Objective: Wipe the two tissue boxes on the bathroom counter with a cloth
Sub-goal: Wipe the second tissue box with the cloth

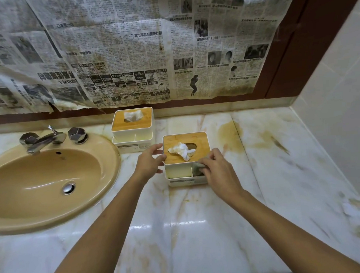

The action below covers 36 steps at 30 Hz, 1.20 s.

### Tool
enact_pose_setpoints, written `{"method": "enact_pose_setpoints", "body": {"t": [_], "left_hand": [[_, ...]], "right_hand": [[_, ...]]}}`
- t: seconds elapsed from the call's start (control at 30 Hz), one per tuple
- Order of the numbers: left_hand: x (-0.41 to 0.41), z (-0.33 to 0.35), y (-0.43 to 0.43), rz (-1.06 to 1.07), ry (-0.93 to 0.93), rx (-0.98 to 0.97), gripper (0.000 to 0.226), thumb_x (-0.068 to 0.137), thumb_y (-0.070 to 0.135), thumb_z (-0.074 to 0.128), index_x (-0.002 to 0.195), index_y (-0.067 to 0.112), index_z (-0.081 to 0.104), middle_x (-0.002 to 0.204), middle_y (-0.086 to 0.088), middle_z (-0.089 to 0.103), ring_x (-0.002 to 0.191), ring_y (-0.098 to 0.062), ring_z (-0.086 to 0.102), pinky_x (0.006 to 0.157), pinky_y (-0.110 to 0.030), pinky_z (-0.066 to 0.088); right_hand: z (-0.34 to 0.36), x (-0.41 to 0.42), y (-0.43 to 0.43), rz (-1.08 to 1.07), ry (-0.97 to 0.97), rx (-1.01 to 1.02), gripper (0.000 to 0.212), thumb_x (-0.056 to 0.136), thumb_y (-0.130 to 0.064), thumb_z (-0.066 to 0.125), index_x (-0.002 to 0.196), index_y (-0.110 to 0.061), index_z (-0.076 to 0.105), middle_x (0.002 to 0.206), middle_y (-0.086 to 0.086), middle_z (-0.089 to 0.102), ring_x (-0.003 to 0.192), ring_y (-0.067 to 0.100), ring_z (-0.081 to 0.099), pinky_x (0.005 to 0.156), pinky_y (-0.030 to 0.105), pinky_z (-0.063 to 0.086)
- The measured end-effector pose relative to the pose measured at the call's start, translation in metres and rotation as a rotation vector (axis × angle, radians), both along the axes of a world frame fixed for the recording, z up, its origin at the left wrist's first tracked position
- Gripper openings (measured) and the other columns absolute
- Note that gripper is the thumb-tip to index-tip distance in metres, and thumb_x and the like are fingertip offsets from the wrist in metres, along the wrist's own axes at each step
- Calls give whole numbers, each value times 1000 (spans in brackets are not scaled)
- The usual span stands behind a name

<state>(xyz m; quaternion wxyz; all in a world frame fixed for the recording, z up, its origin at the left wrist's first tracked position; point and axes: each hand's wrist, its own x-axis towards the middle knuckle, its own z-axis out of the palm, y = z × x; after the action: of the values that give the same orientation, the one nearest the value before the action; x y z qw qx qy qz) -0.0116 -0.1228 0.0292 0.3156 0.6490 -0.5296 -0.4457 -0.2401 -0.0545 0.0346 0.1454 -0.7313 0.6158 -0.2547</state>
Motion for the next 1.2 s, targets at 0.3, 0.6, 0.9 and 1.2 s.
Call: {"method": "enact_pose_setpoints", "body": {"t": [0.3, 0.6, 0.9, 1.2], "left_hand": [[2, -3, -1, -6, 52, 15, 50, 94, 11, 62, 142, 18, 50, 120, -4, 62, 79, -21, 66, 58, -32, 57], [3, -4, 0, -6, 60, 15, 50, 95, 12, 62, 143, 18, 50, 119, -3, 62, 81, -22, 67, 58, -33, 56], [6, -4, 1, -15, 66, 18, 50, 94, 13, 63, 142, 19, 50, 118, -3, 64, 79, -21, 67, 58, -32, 57], [6, -3, 0, -25, 63, 16, 50, 94, 14, 64, 142, 20, 51, 117, -3, 65, 78, -21, 67, 58, -32, 57]], "right_hand": [[-15, 10, -4, -17, 252, 31, 21, 92, -21, 58, 94, -28, 77, 87, -1, 72, 94, 24, 57, 77, 35, 42], [14, 4, -5, -135, 6, -67, 15, 90, -15, 61, 102, -20, 69, 95, -3, 64, 78, 19, 60, 65, 36, 52], [-9, 9, -10, -86, -20, 184, 14, 89, -19, 59, 95, -21, 72, 85, 1, 71, 81, 22, 62, 67, 36, 52], [-24, 5, -9, -67, -64, 201, 22, 95, -37, 58, 81, -24, 68, 77, 2, 64, 80, 22, 59, 64, 31, 42]]}}
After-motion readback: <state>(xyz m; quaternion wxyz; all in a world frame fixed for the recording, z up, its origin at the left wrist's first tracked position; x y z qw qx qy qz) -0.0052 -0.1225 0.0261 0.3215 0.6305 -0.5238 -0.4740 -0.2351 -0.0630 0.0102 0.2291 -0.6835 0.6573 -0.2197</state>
